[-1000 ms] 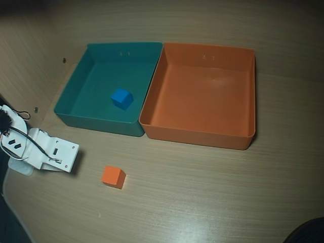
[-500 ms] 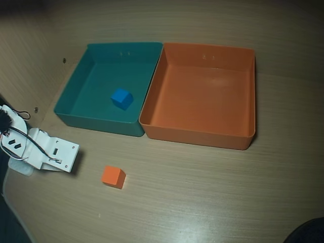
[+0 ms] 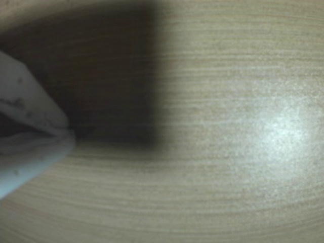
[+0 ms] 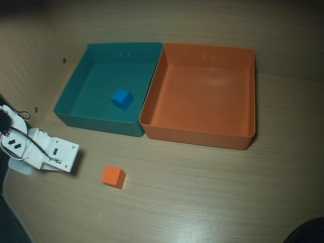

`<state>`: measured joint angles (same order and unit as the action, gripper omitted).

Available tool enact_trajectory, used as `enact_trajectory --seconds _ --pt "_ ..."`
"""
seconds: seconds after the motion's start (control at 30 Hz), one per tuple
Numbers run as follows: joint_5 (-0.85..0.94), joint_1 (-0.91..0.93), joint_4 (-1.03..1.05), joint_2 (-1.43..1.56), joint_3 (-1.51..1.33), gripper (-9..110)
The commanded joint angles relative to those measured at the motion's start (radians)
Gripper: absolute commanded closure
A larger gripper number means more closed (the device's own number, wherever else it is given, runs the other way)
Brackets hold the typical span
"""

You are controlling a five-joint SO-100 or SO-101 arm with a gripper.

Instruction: Grasp a cube and put it in the box.

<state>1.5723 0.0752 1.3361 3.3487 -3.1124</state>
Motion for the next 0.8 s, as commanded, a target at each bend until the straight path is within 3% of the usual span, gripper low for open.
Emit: enact_trajectory --seconds 0.0,0.77 --pt "-0.008 0.0 0.02 0.005 -0.06 107" --pt "0.005 0.0 0.017 -0.003 -0.041 107"
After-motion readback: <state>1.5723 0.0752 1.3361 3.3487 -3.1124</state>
